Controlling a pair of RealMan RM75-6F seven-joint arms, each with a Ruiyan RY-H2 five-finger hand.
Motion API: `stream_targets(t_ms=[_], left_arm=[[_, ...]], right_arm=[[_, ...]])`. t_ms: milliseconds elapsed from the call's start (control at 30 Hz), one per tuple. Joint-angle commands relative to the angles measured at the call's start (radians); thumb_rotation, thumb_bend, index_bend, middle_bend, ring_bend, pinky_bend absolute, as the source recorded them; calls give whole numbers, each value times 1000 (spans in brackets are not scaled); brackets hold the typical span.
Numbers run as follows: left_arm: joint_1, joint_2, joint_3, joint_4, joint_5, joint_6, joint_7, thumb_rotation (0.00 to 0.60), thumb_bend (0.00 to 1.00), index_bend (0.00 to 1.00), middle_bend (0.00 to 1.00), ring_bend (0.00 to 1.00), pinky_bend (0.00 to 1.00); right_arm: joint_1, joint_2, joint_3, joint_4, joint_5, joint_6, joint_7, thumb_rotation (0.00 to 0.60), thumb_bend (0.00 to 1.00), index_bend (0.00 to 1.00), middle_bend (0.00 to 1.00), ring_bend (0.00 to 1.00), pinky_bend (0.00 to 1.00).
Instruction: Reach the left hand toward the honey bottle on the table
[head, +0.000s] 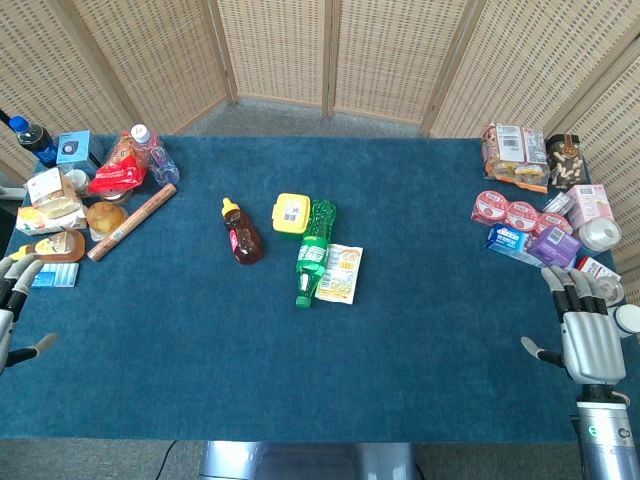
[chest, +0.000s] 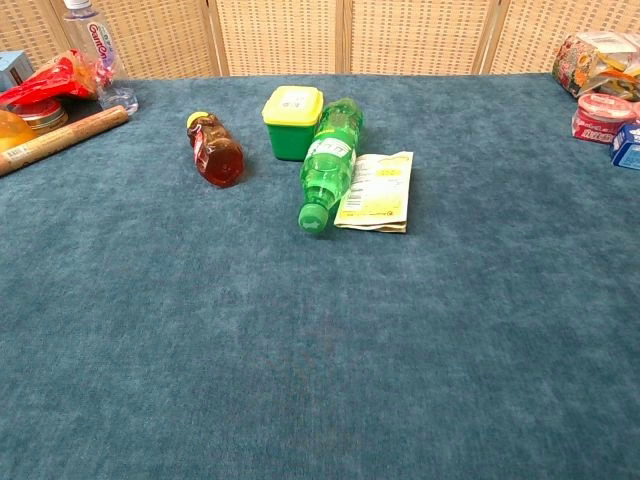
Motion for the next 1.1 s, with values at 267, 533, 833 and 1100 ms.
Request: stream_targets(t_ms=[267,533,833,1100], left_arm=[[-40,-27,-8,65,20,-68,-6,600,11,81,0,0,0],[-232,-65,-51,205,41,-310,-4,600,10,130,0,0,0],[-444,-194,-99,351,26,-543,54,600,9,135,0,0,0],[-581,-320,-112,484,34,-644,79,600,9,135,0,0,0]], right_arm=[[-1,8,1,-12,-10,12,6,600,0,10,0,0,0],[-9,26,4,-44,-24,34,24,600,0,10,0,0,0],[-11,38,3,-60,-33,40,41,600,0,12,0,0,0],[-13,46,4,-69,-39,45,58,600,0,11,0,0,0]])
